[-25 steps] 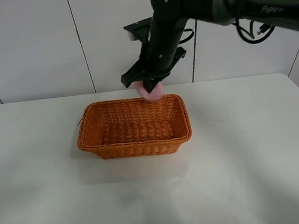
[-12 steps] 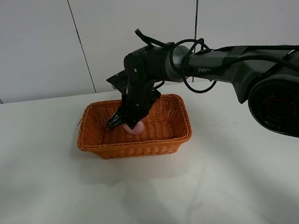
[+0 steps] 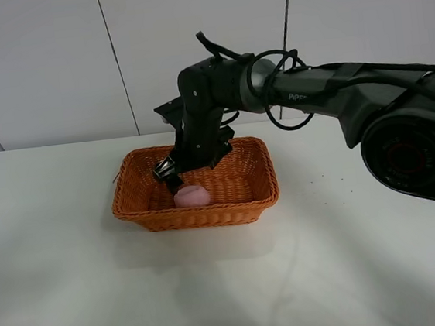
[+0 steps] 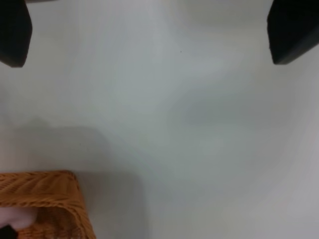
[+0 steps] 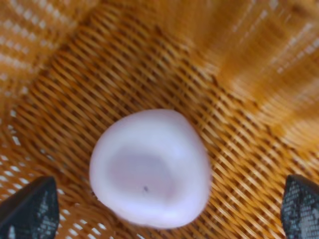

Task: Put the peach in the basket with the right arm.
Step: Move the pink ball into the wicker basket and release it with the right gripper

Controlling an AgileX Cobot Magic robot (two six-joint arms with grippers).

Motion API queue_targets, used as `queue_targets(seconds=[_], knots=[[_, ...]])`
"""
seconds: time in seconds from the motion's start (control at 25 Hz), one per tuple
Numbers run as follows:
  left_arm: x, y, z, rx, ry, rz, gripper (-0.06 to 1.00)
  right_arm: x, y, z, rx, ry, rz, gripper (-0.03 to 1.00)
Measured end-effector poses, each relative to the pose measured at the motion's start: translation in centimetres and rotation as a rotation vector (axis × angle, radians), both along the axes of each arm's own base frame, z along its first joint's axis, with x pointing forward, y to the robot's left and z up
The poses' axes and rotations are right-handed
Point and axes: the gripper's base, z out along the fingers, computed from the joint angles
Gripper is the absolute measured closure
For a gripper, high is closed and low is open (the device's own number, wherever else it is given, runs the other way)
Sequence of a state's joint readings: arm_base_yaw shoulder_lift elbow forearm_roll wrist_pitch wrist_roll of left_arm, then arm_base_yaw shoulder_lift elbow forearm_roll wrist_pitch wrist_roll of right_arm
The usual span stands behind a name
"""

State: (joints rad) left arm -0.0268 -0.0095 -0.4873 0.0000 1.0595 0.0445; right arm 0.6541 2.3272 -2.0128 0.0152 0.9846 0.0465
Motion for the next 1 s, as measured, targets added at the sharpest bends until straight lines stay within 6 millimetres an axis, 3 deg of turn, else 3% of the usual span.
queue_targets(seconds=[0.2,0.24,0.32,0.6,0.76,1.0], knots=[[0.0,0.0,0.0,0.0,0.0,0.0,-0.04,0.4,0.3,5.2,0.02,-0.035,0.003,0.27],[0.0,0.0,0.0,0.0,0.0,0.0,-0.04,0.5,0.3,7.1,0.029,-0.062,0.003,0.27],[0.0,0.0,0.0,0.0,0.0,0.0,-0.04,0.7,0.1,8.6,0.052,-0.093,-0.003,0.27],[0.0,0.0,0.0,0.0,0.0,0.0,-0.04,2.4,-2.2,9.3,0.064,-0.101,-0.062,0.27],[0.0,0.0,0.0,0.0,0.0,0.0,-0.04,4.6,-5.8,9.3,0.06,-0.103,-0.146,0.27],[0.0,0.0,0.0,0.0,0.0,0.0,-0.04,8.6,-14.9,9.2,0.049,-0.107,-0.34,0.27]])
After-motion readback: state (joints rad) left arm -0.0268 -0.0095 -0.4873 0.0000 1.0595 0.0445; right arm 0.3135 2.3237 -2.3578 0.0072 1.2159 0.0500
